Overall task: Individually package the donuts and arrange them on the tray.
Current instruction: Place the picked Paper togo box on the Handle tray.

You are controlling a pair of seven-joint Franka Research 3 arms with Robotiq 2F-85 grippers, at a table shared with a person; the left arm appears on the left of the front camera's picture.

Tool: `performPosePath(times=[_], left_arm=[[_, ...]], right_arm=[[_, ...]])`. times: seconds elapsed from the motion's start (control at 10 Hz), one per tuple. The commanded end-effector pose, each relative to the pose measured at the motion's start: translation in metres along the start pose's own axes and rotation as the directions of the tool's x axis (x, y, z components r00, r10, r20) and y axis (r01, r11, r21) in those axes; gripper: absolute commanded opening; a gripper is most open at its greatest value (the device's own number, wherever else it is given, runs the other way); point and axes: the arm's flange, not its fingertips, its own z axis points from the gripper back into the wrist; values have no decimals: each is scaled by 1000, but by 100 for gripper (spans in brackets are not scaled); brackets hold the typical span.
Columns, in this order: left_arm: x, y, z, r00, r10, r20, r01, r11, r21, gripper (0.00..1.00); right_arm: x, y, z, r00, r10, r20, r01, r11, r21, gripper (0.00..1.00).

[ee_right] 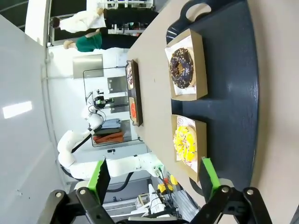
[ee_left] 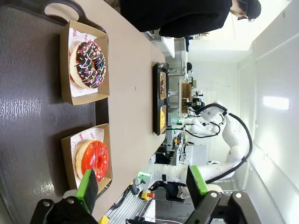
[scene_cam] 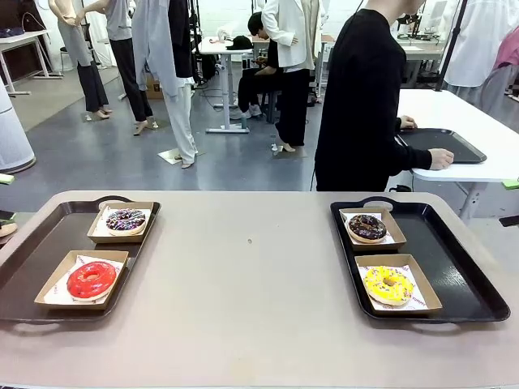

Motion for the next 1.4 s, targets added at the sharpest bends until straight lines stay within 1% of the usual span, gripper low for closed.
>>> performPosePath(times=[0.0, 0.3, 0.4, 0.5, 0.6, 1.3], left_arm=[[-1, -3, 1, 1000, 11, 0, -11, 1000, -4, 100], [-1, -3, 1, 1000, 11, 0, -11, 1000, -4, 100], [-1, -3, 1, 1000, 11, 0, -11, 1000, -4, 100], [-1, -3, 1, 1000, 11, 0, -11, 1000, -4, 100], [-1, -3, 1, 1000, 11, 0, -11, 1000, -4, 100], [-1, -3, 1, 1000, 11, 0, -11, 1000, -4, 100]], right_arm=[[6, -6, 9, 999, 42, -3, -41, 998, 53, 100], [4, -24, 15, 998, 64, 7, -64, 994, 89, 100], [5, -26, 16, 994, 107, 27, -109, 990, 93, 100], [5, -25, 16, 993, 114, 31, -116, 989, 95, 100], [-4, -24, 12, 999, 52, 2, -52, 997, 57, 100], [-4, -24, 12, 999, 52, 2, -52, 997, 57, 100]])
